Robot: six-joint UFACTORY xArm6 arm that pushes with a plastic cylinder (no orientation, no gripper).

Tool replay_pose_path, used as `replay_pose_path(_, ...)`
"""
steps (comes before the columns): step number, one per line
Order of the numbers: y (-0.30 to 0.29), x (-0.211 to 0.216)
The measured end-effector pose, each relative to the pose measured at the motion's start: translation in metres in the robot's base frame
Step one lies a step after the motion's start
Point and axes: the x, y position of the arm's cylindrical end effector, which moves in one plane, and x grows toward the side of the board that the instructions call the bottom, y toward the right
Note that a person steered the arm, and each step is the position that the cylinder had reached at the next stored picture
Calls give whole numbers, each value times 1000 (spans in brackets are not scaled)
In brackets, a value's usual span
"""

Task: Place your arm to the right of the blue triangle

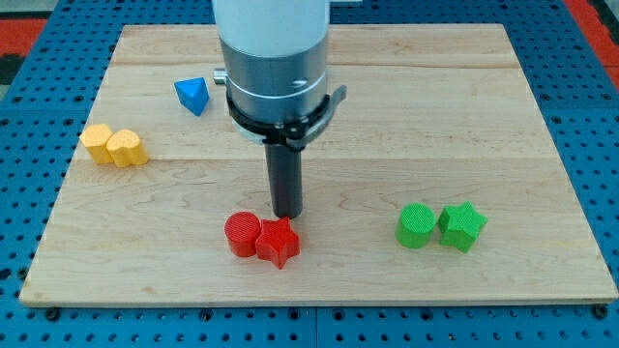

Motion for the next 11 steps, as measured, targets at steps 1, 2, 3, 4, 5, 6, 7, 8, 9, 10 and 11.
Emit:
replay_pose_path(1,-12,-10)
replay_pose_path(2,-13,-12)
replay_pose_path(3,-15,-13)
replay_pose_path(4,-15,-13)
replay_pose_path(5,-12,-13)
replay_pose_path(6,-14,-13)
replay_pose_path(7,-61,-34)
replay_pose_path(8,-84,-70)
replay_pose_path(9,-62,-132)
replay_pose_path(10,-102,-162)
replay_pose_path(11,-114,-152)
